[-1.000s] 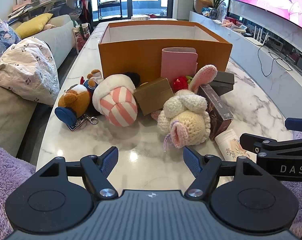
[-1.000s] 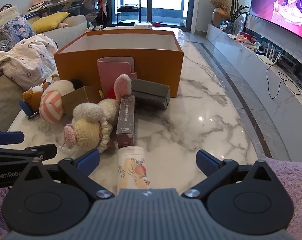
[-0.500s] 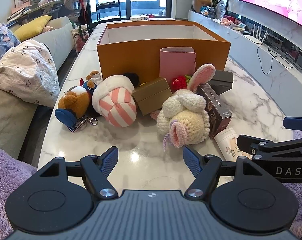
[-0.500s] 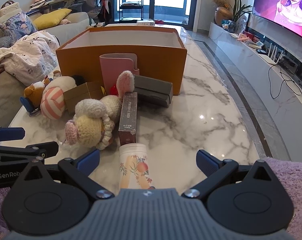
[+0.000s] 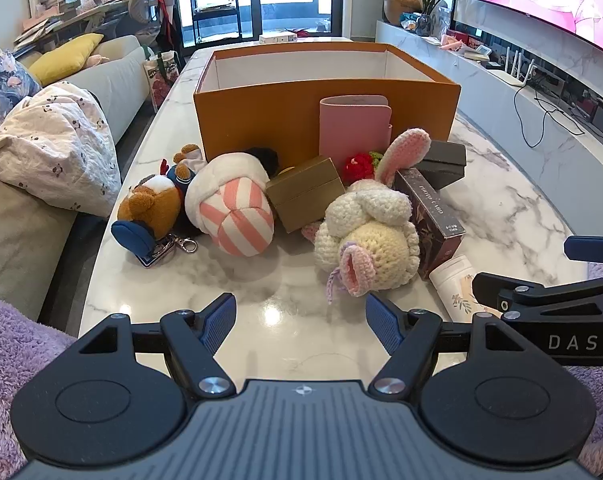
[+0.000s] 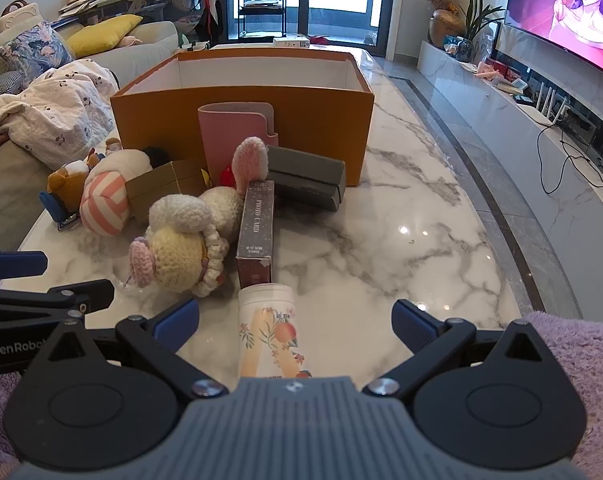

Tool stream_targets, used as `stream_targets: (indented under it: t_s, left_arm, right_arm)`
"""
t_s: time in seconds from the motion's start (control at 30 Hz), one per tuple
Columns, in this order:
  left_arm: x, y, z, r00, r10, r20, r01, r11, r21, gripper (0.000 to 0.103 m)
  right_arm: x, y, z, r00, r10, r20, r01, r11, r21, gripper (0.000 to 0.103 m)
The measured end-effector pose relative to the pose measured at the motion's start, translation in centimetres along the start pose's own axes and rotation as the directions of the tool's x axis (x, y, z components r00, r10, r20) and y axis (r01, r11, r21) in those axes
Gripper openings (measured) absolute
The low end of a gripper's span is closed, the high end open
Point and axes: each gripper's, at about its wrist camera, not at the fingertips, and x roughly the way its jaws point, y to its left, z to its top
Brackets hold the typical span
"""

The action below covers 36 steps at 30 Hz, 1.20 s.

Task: Organize objects
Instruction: 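Grasp the white Vaseline lotion bottle with the right gripper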

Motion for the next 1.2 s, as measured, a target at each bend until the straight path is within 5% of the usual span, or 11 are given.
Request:
stream_targets:
  t_s: [0.63, 0.83, 1.07, 1.2]
  left_arm:
    - [0.9, -0.1, -0.2, 0.996, -0.071, -0.051, 0.070, 0.997, -0.029, 0.076]
    - [1.3, -0.4, -0.1, 0.991, -0.123, -0.060, 0.122, 0.992, -0.017, 0.070]
    - [2.2, -0.5, 0.0, 0.989, -0.117, -0.090, 0.116, 0.993, -0.011, 0.070]
    - [2.3, -0.8, 0.1, 0.989, -0.118, -0.092, 0.119, 0.993, 0.009, 0.070]
  right_arm:
    - [1.3, -1.0, -0.2, 0.998, 0.029, -0.054, -0.026, 0.998, 0.058, 0.101]
    - [3.1, -1.5, -0.7, 0.985, 0.080, -0.151, -0.066, 0.993, 0.094, 0.077]
    - [4.9, -1.4, -1.7, 0.959, 0.116, -0.257, -0.092, 0.991, 0.102, 0.078]
    - [4.9, -0.3, -1.9, 0.966, 0.063, -0.250, -0.060, 0.998, 0.021, 0.070]
